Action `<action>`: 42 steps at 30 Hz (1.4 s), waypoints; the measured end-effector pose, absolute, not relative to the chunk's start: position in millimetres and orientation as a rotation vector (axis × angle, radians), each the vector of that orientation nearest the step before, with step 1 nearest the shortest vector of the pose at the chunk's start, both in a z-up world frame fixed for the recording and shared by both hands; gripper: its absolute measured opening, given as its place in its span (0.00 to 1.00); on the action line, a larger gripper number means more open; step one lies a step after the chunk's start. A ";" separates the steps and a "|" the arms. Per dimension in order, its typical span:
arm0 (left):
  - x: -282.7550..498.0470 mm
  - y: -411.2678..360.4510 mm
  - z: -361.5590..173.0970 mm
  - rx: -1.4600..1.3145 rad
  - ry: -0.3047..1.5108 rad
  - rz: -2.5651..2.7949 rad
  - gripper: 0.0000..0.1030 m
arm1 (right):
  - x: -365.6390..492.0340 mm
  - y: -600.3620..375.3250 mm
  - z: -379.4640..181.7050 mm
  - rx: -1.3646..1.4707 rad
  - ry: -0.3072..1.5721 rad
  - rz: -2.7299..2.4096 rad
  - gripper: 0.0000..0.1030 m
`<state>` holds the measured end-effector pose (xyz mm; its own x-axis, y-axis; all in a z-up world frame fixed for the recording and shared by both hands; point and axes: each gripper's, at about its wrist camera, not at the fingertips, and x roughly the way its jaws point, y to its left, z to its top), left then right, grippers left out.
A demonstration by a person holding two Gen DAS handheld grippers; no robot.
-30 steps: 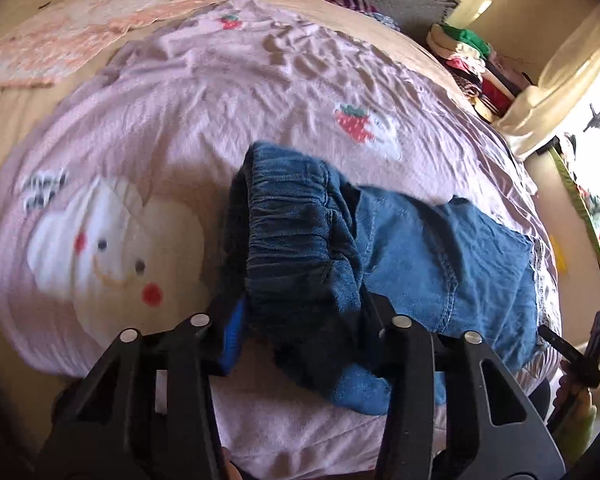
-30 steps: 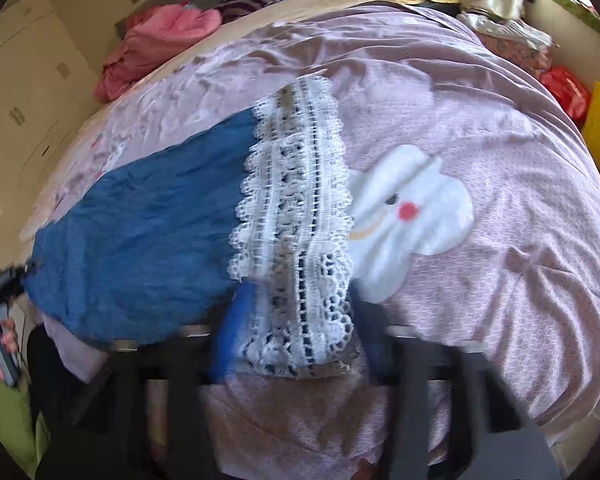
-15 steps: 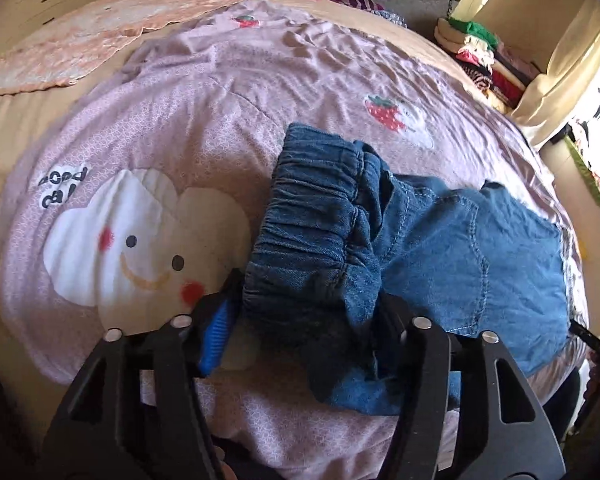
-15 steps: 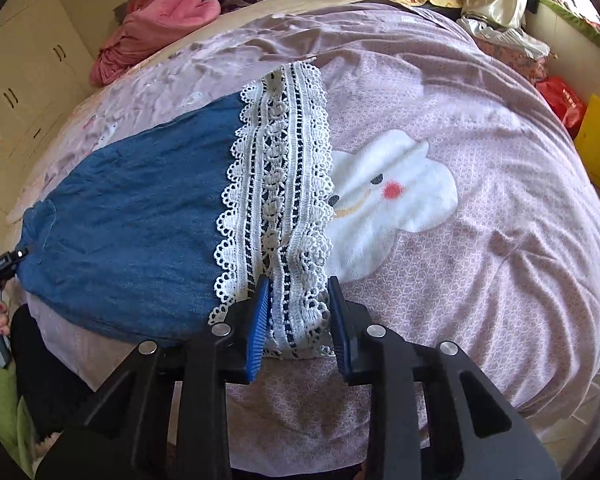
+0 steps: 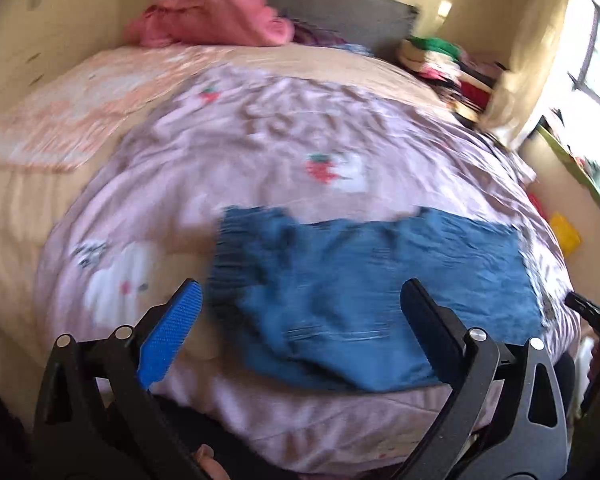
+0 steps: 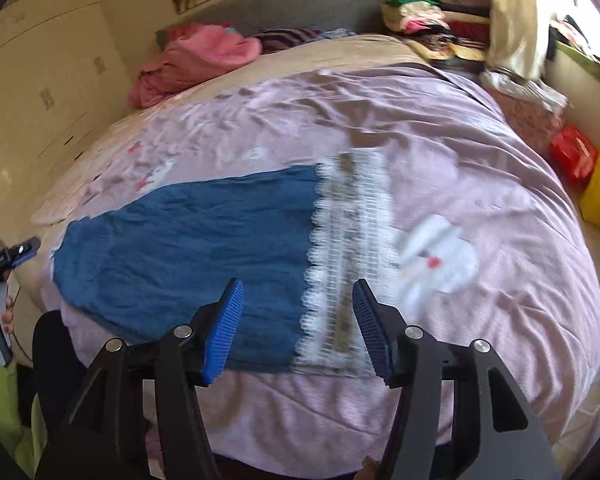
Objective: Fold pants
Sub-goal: 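Smooth the denim pants flat with the left gripper near the waistband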
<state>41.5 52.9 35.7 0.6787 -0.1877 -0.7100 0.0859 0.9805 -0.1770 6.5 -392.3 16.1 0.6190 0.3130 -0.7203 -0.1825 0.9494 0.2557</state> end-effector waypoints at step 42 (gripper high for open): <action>79.8 -131.2 8.3 0.148 0.913 -0.479 0.91 | -12.9 -434.2 2.5 0.317 0.833 0.213 0.73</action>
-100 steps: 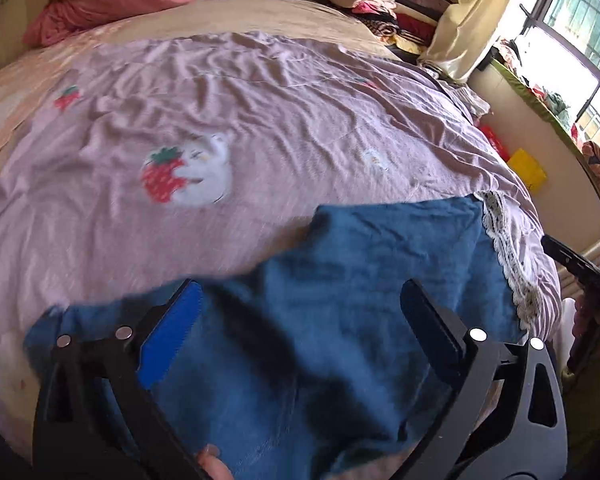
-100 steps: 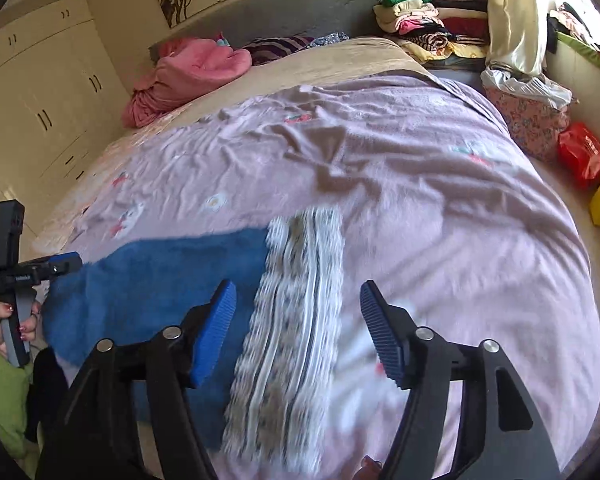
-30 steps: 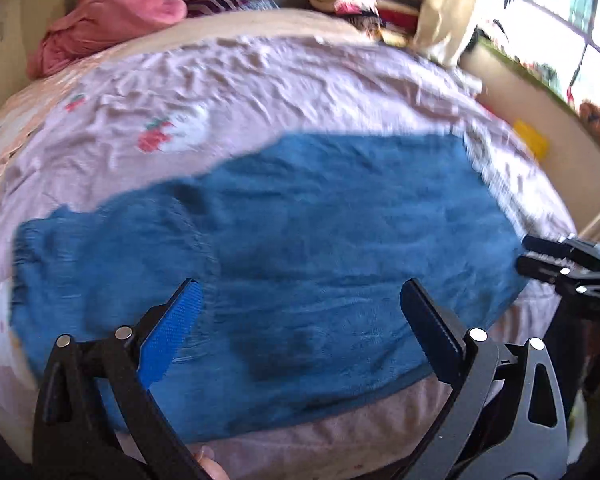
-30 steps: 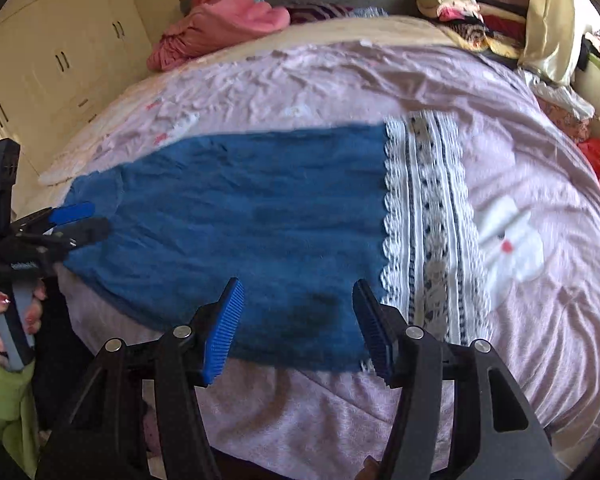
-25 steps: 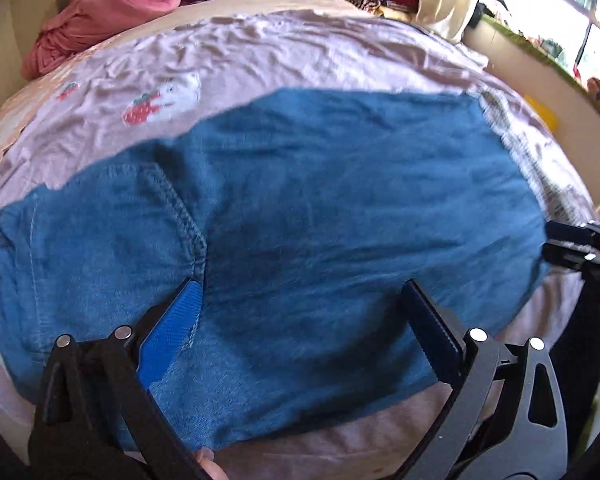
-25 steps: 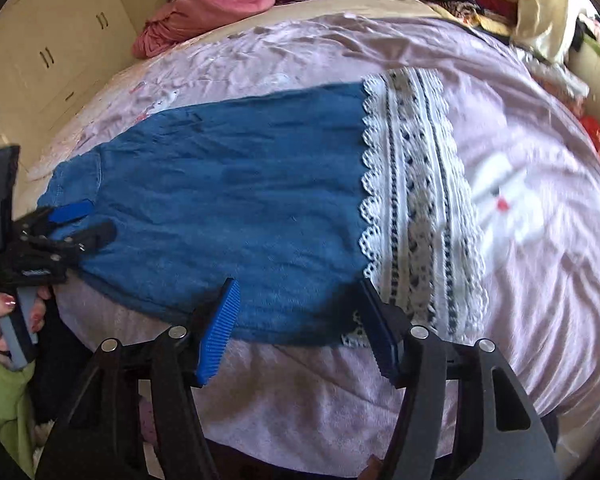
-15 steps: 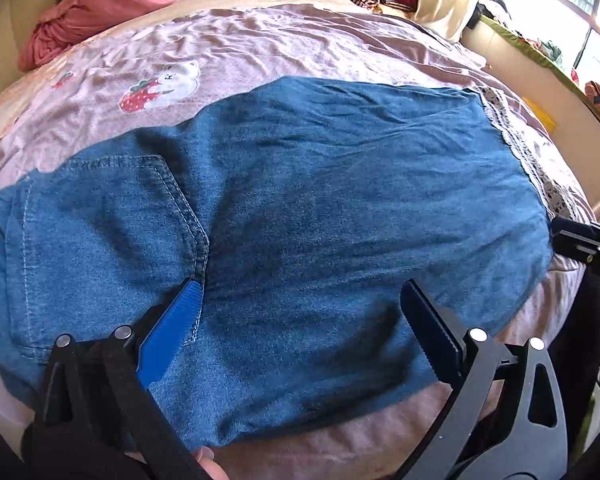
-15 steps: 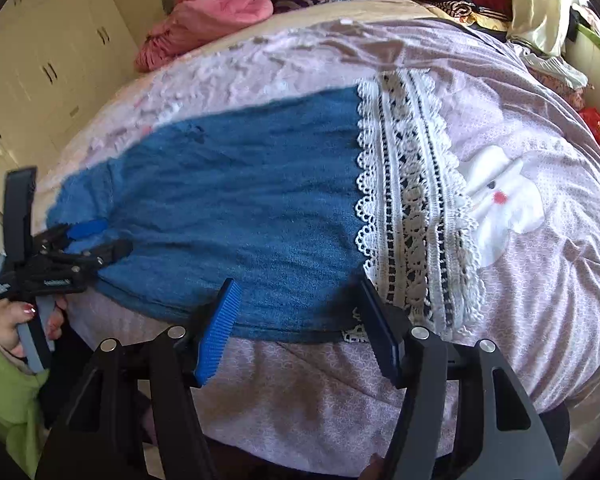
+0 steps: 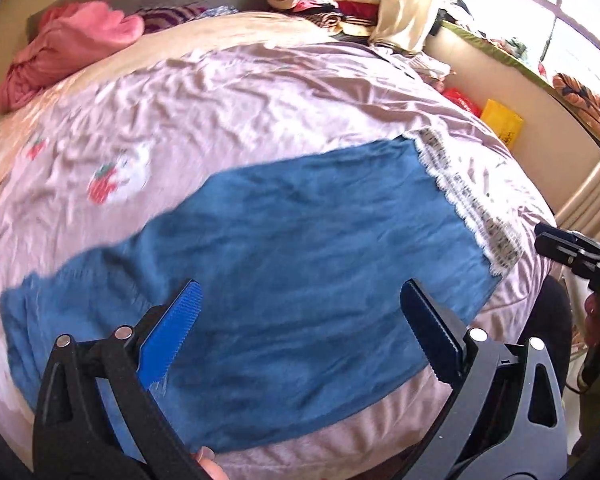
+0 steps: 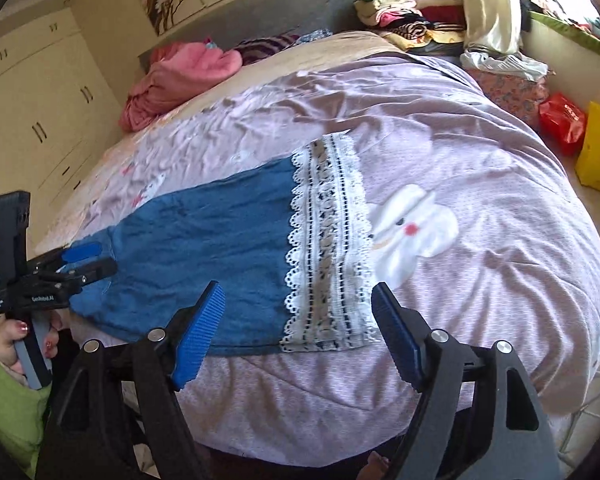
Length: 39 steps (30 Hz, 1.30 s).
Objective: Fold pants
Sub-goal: 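Smooth the denim pants flat with the left gripper near the waistband, then grasp the lace hem with the right gripper and lift it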
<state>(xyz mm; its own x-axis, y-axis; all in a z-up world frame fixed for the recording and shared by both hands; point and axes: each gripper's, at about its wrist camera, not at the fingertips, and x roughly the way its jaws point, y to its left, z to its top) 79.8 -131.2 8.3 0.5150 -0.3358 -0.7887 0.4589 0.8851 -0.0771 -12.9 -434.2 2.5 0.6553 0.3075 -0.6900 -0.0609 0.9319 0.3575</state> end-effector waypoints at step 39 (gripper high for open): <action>215.4 -341.6 -20.0 0.340 1.017 -0.830 0.90 | 44.6 -451.7 -50.9 0.436 0.944 0.249 0.73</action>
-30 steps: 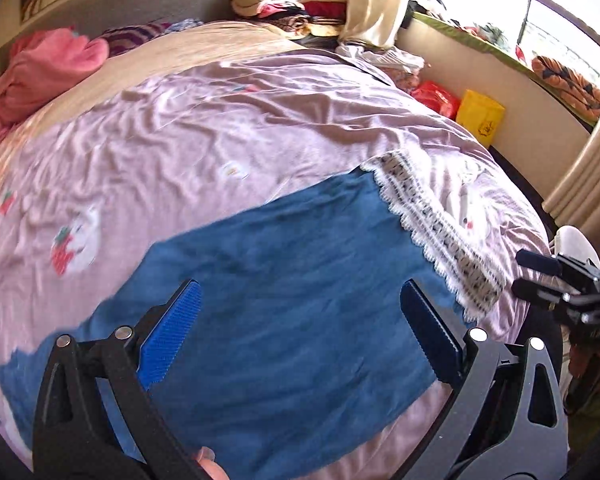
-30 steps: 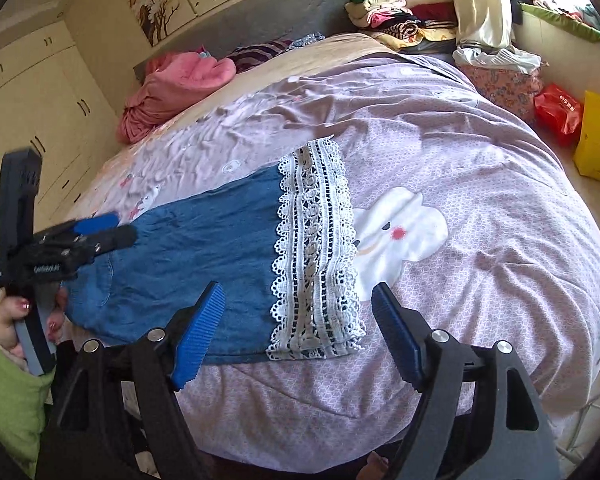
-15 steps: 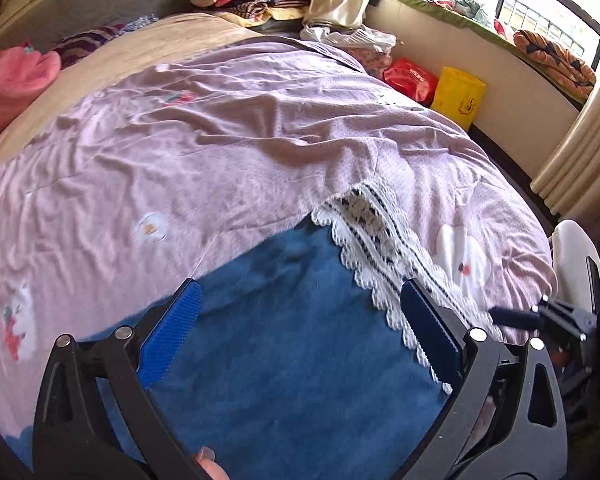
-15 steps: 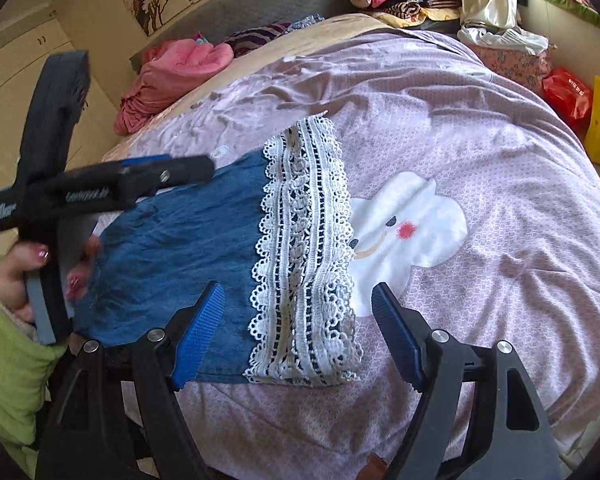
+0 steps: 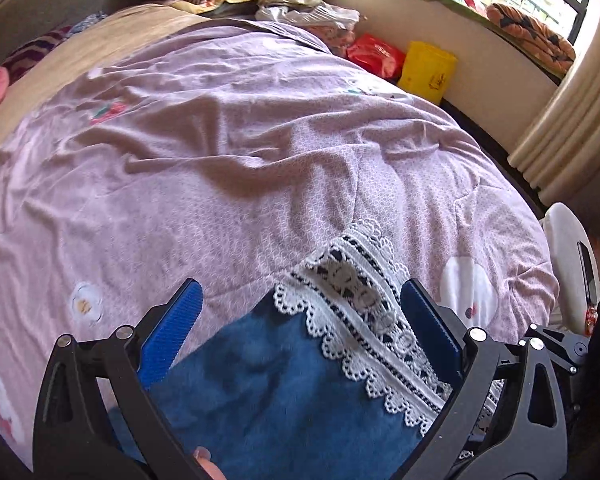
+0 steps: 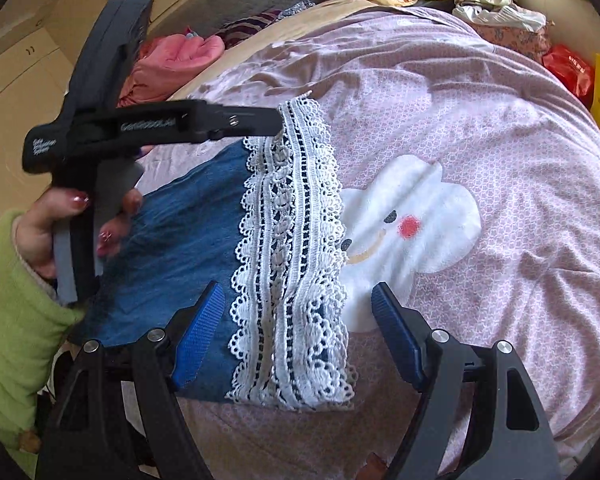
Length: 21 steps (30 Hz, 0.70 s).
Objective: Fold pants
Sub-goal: 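Grasp the lace hem with the right gripper and lift it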
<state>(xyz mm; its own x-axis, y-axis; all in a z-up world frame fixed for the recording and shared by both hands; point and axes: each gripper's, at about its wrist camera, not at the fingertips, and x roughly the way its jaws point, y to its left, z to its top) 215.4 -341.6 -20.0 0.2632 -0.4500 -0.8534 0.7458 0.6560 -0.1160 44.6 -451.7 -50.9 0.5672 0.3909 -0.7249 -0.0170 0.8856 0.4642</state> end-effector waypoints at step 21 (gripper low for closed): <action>223.7 -339.8 -37.3 0.226 1.098 -0.991 0.32 | 54.0 -443.9 -44.3 0.493 0.910 0.320 0.27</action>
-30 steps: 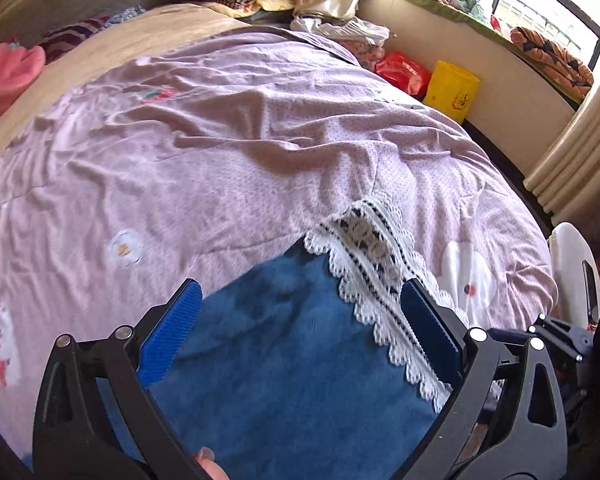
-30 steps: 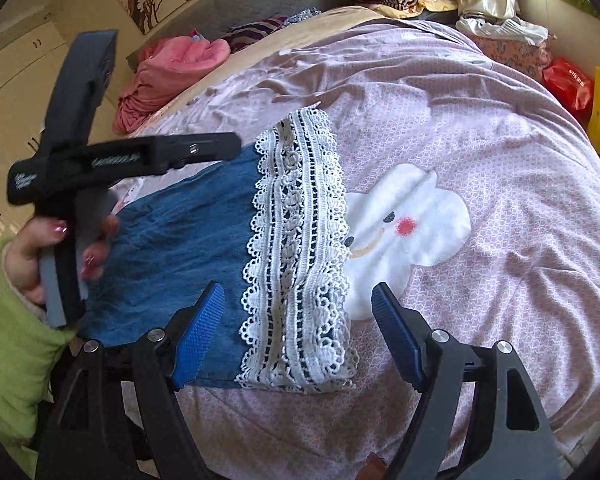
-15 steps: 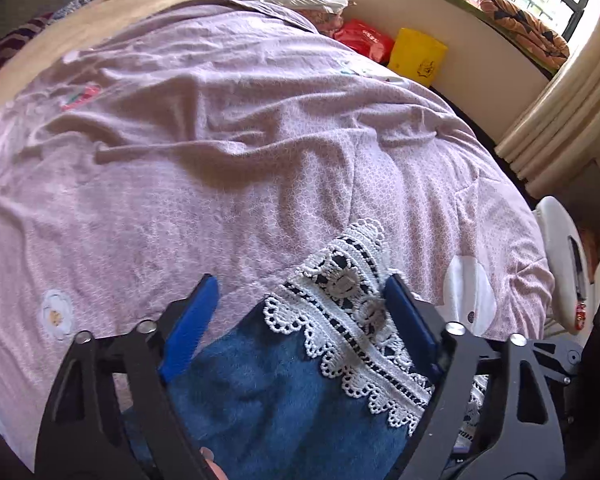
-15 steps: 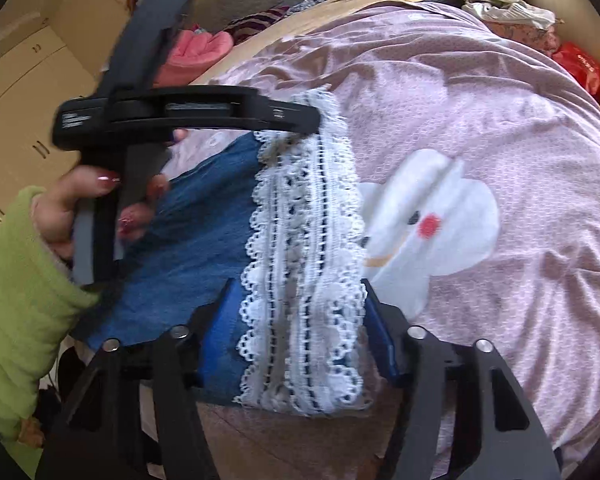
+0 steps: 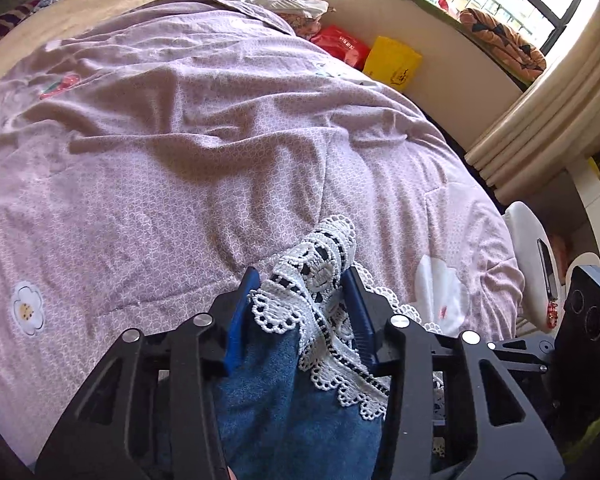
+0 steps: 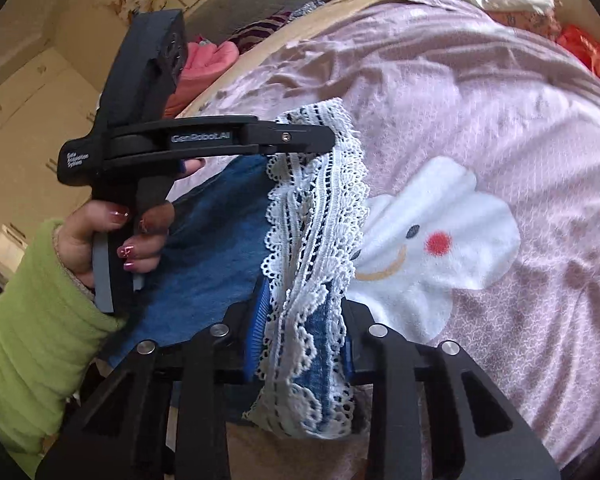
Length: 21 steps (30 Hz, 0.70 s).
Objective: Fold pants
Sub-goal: 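Grasp the lace hem with the right gripper and lift it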
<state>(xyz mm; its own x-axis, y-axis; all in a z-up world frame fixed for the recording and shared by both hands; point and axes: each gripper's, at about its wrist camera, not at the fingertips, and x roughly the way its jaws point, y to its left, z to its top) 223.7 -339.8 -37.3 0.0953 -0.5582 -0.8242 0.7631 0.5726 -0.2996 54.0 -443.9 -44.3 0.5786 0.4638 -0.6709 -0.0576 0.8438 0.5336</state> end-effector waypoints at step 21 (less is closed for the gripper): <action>218.2 -211.8 14.1 -0.041 0.958 -0.969 0.23 | 45.2 -357.2 17.2 0.281 0.811 0.426 0.14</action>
